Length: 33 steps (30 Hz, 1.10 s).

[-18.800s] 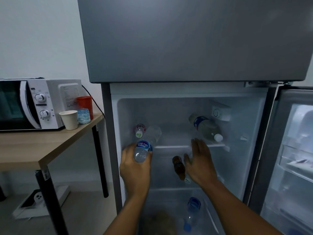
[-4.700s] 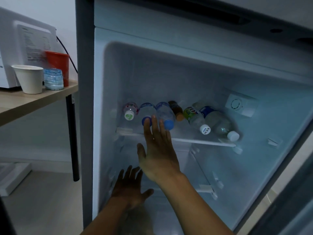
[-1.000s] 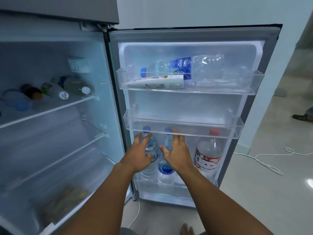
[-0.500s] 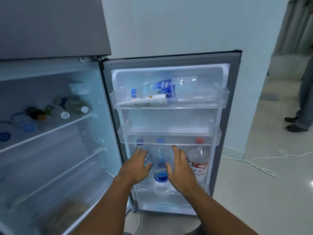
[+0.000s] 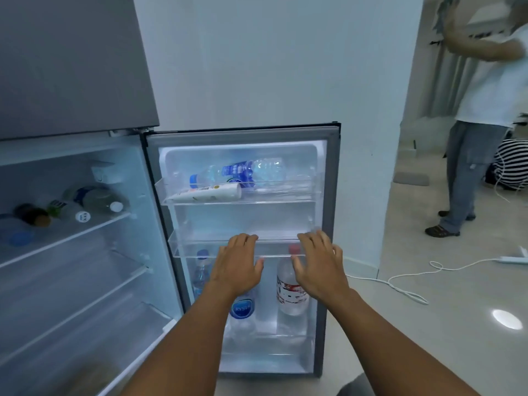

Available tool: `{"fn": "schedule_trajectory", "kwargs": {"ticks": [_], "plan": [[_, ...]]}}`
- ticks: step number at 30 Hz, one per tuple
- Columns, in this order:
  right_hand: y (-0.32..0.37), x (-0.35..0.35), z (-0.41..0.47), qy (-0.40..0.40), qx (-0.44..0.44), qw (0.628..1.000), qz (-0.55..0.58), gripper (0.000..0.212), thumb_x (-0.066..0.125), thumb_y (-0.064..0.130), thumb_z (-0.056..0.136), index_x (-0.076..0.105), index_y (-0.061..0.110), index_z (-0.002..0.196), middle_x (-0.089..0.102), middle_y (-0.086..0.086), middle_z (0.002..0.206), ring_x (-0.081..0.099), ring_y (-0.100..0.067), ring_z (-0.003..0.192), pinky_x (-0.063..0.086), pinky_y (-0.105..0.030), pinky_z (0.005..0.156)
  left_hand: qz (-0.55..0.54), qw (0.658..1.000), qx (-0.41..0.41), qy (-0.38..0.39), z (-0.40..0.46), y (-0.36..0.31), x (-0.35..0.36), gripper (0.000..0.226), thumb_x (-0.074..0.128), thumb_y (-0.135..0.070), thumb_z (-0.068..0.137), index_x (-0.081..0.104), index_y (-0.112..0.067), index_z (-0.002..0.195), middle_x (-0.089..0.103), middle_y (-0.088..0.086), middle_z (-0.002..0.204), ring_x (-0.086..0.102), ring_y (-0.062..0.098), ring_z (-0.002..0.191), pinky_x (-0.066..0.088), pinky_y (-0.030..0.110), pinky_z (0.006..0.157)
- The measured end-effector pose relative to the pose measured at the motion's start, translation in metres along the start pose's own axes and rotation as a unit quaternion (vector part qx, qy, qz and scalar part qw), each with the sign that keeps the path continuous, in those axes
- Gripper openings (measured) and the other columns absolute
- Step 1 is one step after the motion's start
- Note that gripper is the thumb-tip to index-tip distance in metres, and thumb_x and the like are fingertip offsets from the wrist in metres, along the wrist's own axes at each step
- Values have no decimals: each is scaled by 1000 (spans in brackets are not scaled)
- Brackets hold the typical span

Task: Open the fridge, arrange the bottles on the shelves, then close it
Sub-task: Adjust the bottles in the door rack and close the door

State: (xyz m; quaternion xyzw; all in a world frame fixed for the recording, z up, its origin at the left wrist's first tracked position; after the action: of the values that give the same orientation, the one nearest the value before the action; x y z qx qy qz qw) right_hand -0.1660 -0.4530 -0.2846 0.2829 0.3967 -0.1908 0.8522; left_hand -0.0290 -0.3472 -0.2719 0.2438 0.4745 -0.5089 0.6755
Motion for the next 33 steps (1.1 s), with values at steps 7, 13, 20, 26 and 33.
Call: {"fn": "schedule_trajectory", "kwargs": {"ticks": [7, 13, 20, 26, 33], "plan": [[-2, -19, -8, 37, -36, 998, 23, 43, 46, 40, 97, 49, 26, 137, 49, 5, 144, 31, -16, 141, 22, -41, 109, 10, 1000, -7, 20, -6, -25, 11, 58, 45, -46, 95, 33, -18, 145, 41, 6, 144, 31, 26, 135, 39, 42, 108], [-33, -70, -25, -105, 15, 980, 168, 23, 54, 27, 95, 63, 17, 113, 62, 2, 111, 56, -14, 104, 50, -30, 89, -2, 999, -45, 1, -25, -28, -4, 47, 41, -48, 97, 47, -16, 131, 51, 5, 129, 42, 22, 123, 45, 39, 99], [-59, -66, -31, 16, 90, 973, 210, 62, 51, 33, 97, 27, 12, 150, 30, -7, 155, 34, -24, 141, 31, -37, 113, -16, 993, -113, -12, -62, -20, -29, 52, 35, -57, 96, 53, -15, 119, 53, 2, 120, 49, 20, 115, 46, 40, 93], [-29, -50, -60, 62, 82, 943, 317, 66, 47, 18, 93, 17, 16, 152, 32, -6, 154, 39, -27, 137, 34, -41, 113, -25, 985, -167, -20, -109, -16, -56, 49, 32, -55, 98, 56, -16, 117, 56, 0, 124, 49, 19, 117, 43, 37, 98], [14, -67, -114, 61, -84, 931, 349, 52, 39, 4, 94, 39, 26, 141, 51, 11, 134, 52, -10, 120, 38, -22, 102, -59, 985, -138, -90, -153, -69, -96, 33, 33, -46, 100, 51, -29, 120, 62, -5, 119, 55, 21, 116, 40, 46, 100]]}}
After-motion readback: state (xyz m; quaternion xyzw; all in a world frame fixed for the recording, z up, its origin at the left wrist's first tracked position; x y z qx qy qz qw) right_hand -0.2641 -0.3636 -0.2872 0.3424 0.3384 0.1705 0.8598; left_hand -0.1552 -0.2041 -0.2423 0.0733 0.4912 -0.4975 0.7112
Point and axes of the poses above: each hand's wrist, its own z-axis towards the middle knuckle, its own x-axis out of the palm, y = z × x, the point moved 10 cm from there along z, towards the middle knuckle
